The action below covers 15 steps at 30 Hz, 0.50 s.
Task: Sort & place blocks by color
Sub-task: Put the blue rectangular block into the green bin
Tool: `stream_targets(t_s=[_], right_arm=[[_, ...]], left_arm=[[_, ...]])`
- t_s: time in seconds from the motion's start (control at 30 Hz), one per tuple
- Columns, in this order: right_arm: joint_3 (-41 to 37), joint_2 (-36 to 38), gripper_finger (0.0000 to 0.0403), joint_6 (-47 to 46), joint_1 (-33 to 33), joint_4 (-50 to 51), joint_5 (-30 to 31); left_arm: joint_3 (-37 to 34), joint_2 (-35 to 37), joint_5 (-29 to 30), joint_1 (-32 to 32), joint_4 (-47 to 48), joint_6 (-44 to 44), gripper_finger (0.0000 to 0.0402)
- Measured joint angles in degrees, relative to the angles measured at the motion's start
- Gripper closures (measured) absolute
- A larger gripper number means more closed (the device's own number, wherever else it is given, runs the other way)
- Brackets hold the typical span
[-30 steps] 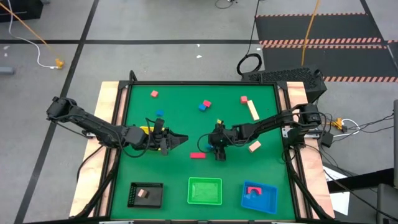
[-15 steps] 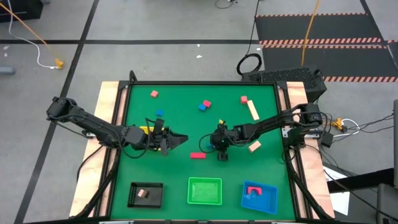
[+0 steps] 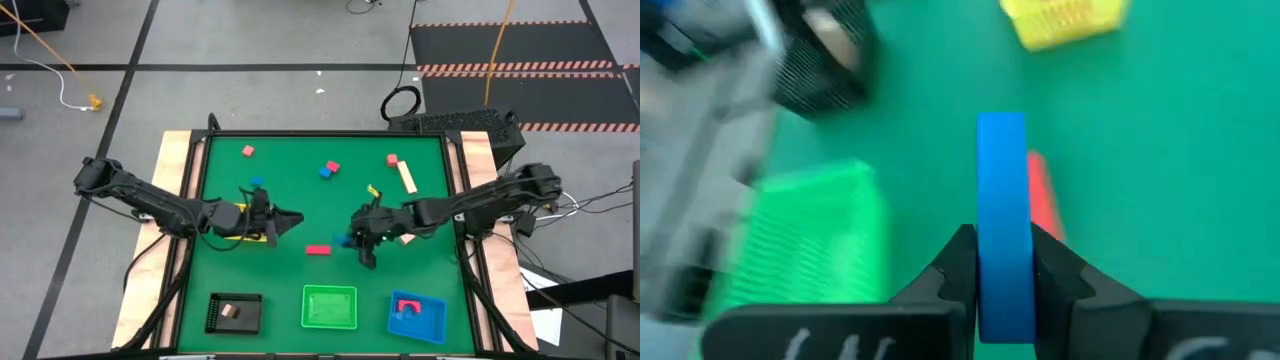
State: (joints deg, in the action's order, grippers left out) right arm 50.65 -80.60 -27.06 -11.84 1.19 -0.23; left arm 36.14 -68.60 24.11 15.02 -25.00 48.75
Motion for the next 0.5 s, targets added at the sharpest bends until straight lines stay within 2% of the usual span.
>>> stream_targets(t_s=[0.13, 0.3, 0.5], right_arm=[[0.00, 0.15, 0.0368, -4.82, -5.33, -8.62, 0.08], [0.02, -4.30, 0.0368, -5.01, -11.60, -21.10, 1.89], [0.02, -8.78, 0.0368, -11.94, -14.24, -28.06, 3.13]], left_arm=[[0.00, 0.00, 0.01, -1.58, 1.63, -0.70, 0.0309], [0.00, 0.00, 0.01, -3.72, 3.07, -1.04, 0.0309], [0.00, 0.00, 0.00, -5.99, 3.03, -1.04, 0.0309]])
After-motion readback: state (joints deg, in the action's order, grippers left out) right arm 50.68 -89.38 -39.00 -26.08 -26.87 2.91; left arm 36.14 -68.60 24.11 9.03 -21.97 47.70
